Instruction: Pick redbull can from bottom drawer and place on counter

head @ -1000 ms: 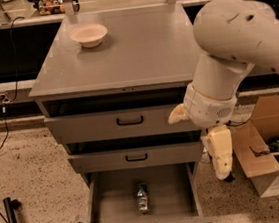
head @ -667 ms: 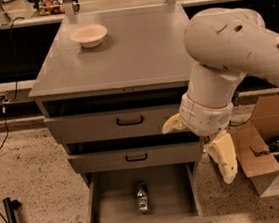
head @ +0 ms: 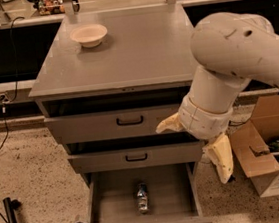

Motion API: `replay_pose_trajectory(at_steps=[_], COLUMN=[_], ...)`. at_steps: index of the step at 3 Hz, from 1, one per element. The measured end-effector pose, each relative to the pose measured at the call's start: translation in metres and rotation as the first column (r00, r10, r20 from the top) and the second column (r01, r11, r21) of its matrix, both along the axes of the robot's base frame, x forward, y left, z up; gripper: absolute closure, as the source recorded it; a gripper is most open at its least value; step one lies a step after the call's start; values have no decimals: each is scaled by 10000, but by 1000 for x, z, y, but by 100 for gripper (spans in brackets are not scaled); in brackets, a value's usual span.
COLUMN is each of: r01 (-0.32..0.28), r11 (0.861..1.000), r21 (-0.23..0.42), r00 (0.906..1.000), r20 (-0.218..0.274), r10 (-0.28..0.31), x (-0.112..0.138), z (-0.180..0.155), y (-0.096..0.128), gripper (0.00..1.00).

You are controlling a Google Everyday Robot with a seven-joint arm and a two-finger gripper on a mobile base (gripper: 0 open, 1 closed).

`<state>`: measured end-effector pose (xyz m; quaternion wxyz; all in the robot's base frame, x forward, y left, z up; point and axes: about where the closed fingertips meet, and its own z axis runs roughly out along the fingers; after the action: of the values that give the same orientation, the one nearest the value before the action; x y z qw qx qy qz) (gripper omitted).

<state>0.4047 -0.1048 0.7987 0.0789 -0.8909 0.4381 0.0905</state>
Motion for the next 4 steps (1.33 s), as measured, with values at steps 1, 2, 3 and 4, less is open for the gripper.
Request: replay_pose_trajectory(at_steps=[1, 2, 3, 4], r01=[-353, -254, -647, -1764], r11=[9852, 9733, 9781, 9736], r21=[1676, 2282, 1976, 1448], r00=[9976, 9864, 9911, 9807], r20=[639, 1639, 1271, 1108], r10=[249, -127, 399, 1612], x=[-8, 1, 6, 15], z=[-22, -15, -38, -101], y=[11, -2, 17, 58], gripper=[0, 0, 0, 0])
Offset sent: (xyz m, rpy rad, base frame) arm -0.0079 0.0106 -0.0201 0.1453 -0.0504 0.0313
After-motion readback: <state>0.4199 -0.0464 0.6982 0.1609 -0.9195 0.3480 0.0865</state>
